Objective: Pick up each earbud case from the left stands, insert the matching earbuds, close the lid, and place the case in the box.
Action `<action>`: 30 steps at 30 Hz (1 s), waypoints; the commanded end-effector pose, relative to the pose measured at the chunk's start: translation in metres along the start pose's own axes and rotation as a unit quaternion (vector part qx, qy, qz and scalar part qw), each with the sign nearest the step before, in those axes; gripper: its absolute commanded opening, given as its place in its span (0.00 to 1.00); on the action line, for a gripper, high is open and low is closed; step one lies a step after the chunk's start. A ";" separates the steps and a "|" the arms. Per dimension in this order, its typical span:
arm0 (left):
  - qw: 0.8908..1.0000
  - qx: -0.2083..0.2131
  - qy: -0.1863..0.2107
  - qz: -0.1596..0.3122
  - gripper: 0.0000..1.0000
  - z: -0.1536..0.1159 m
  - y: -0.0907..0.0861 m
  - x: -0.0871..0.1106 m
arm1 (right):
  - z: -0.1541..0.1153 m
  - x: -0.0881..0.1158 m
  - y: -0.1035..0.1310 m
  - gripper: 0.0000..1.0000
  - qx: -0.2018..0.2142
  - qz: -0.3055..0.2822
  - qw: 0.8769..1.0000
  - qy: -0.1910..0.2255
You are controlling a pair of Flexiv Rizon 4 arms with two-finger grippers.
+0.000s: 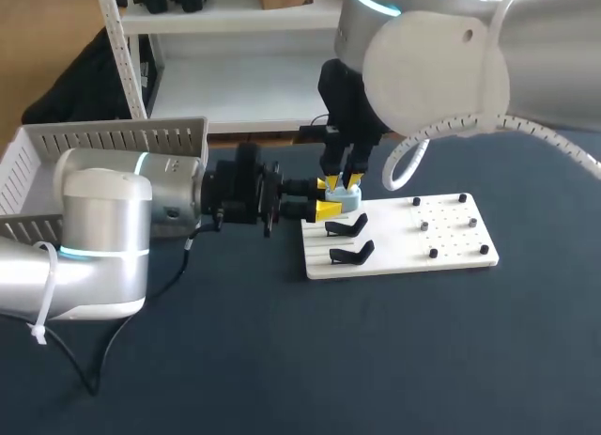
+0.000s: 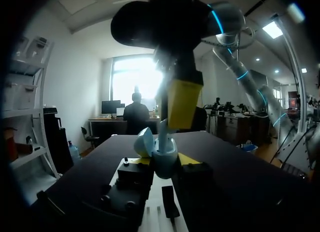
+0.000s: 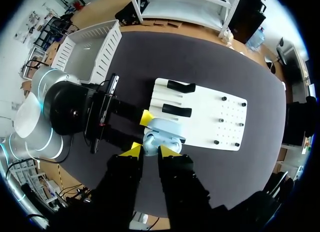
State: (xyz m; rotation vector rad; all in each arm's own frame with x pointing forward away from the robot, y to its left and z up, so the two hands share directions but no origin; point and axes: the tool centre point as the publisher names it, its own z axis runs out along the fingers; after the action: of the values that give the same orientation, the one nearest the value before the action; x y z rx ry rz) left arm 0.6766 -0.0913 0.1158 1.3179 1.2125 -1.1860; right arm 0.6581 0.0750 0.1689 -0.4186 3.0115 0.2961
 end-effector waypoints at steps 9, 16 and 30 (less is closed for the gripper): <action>1.000 0.001 0.000 0.000 0.00 0.001 0.001 0.001 | 0.004 -0.002 0.000 0.00 0.002 -0.001 1.000 0.006; 1.000 0.001 0.000 0.000 0.00 0.001 0.001 0.001 | 0.006 -0.002 -0.001 0.12 0.007 -0.001 1.000 0.011; 1.000 0.001 0.000 0.000 0.00 0.001 0.001 0.001 | -0.019 -0.002 -0.001 0.48 -0.005 0.003 1.000 -0.016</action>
State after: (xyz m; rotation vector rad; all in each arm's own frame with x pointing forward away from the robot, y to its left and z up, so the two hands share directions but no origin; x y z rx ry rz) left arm 0.6768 -0.0914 0.1157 1.3179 1.2124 -1.1860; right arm 0.6641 0.0788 0.1820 -0.4181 2.9986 0.3041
